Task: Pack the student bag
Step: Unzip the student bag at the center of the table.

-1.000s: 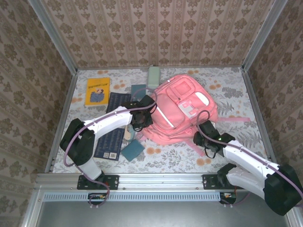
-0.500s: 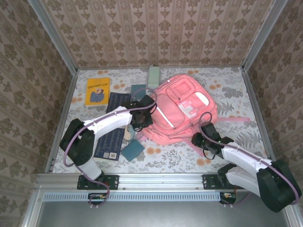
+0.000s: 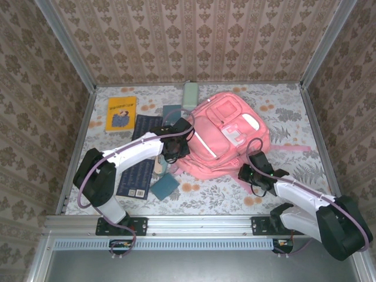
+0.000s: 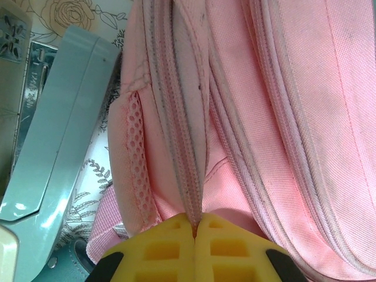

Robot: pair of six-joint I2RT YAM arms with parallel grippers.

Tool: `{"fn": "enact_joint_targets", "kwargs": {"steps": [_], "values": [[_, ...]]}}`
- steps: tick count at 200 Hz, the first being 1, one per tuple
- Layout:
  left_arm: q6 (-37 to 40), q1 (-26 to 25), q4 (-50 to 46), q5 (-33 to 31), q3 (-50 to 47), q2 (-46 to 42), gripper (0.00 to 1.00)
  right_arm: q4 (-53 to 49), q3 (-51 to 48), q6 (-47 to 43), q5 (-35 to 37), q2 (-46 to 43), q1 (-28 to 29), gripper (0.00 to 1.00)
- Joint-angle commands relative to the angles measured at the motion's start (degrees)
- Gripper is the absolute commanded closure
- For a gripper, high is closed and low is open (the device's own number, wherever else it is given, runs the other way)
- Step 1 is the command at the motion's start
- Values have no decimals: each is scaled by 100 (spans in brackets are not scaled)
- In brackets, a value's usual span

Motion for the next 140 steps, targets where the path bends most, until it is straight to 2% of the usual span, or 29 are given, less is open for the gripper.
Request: {"fn": "enact_joint_targets", "kwargs": {"steps": [1,42,67,101,140], "values": [[42,-16,-144,-73,144,-245,100,-365,42,66,50,-388,-22,100],[-56,-11,113,99,-7,-236,100,-986,70,-179,-102,-1096,-1,100],[-347,16,776,434,-372,-321,100,-1079,228,-336,-491,-1163,124,100],[-773,27,1603,709,-746,-395,100,-1050,582,-471,-306,-838,809,100],[-1104,53,2286,757,-994,-474,100,-571,942,-565,-436,-114,1234,100]]}}
